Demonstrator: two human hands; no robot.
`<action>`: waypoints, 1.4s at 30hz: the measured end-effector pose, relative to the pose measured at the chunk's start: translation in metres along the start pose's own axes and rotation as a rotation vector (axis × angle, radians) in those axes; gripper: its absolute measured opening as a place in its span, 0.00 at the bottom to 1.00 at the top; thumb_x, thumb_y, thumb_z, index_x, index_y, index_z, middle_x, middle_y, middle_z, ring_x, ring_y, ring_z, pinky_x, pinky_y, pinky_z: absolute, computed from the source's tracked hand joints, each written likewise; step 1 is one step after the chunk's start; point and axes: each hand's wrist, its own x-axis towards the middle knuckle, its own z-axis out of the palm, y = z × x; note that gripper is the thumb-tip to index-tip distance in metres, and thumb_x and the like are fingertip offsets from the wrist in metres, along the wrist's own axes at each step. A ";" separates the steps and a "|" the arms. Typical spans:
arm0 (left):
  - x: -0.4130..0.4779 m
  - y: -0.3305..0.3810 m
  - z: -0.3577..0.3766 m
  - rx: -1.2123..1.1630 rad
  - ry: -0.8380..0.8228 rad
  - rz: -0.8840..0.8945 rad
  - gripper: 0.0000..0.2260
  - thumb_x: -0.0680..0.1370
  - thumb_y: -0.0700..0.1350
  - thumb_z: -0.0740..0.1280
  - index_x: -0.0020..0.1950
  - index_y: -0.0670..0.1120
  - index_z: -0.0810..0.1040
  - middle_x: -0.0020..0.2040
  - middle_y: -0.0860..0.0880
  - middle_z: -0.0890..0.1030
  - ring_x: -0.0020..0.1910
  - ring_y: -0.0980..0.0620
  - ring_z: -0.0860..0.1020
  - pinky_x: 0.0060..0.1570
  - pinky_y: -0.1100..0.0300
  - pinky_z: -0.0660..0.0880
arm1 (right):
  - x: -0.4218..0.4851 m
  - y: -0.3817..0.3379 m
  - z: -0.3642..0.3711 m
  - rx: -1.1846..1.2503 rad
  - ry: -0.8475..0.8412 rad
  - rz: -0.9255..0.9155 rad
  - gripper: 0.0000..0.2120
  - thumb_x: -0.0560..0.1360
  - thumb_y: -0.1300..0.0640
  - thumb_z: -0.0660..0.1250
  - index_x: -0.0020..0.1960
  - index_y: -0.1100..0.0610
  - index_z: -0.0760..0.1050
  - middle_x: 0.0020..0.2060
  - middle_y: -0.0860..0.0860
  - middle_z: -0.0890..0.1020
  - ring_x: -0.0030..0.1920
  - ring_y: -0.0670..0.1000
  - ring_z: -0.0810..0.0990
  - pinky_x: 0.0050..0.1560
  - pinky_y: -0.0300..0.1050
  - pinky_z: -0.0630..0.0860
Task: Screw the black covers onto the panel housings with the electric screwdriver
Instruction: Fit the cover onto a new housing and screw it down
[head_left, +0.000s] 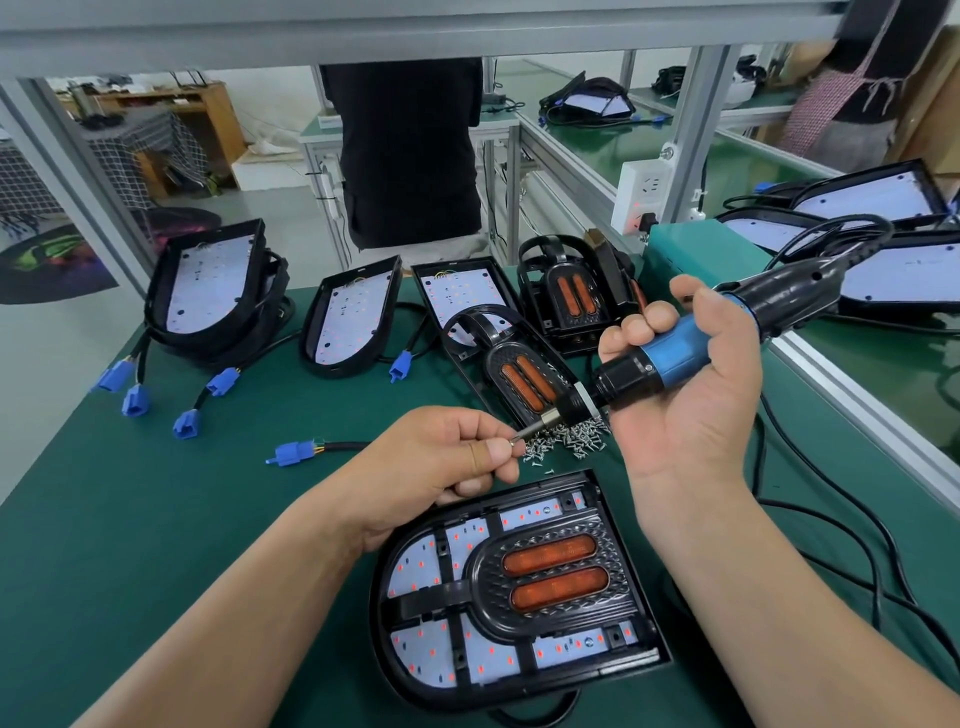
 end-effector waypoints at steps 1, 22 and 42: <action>0.000 0.000 -0.001 -0.006 0.001 0.003 0.05 0.85 0.37 0.66 0.55 0.39 0.81 0.40 0.49 0.83 0.27 0.60 0.68 0.26 0.69 0.61 | 0.000 0.000 0.000 0.001 0.001 -0.001 0.07 0.79 0.58 0.66 0.57 0.58 0.74 0.38 0.52 0.75 0.36 0.51 0.74 0.45 0.46 0.75; 0.002 -0.005 -0.002 0.064 0.135 0.044 0.02 0.83 0.36 0.69 0.52 0.40 0.81 0.40 0.45 0.85 0.27 0.57 0.68 0.25 0.68 0.64 | -0.007 0.005 0.003 -0.156 0.024 -0.033 0.17 0.81 0.50 0.74 0.62 0.55 0.72 0.41 0.49 0.77 0.41 0.49 0.77 0.53 0.47 0.75; -0.001 -0.004 -0.007 -0.001 0.075 0.036 0.08 0.83 0.36 0.69 0.61 0.38 0.83 0.41 0.46 0.83 0.28 0.59 0.68 0.27 0.70 0.64 | -0.002 0.004 -0.005 -0.104 0.217 0.023 0.18 0.79 0.43 0.74 0.57 0.55 0.76 0.41 0.50 0.79 0.41 0.50 0.79 0.54 0.47 0.78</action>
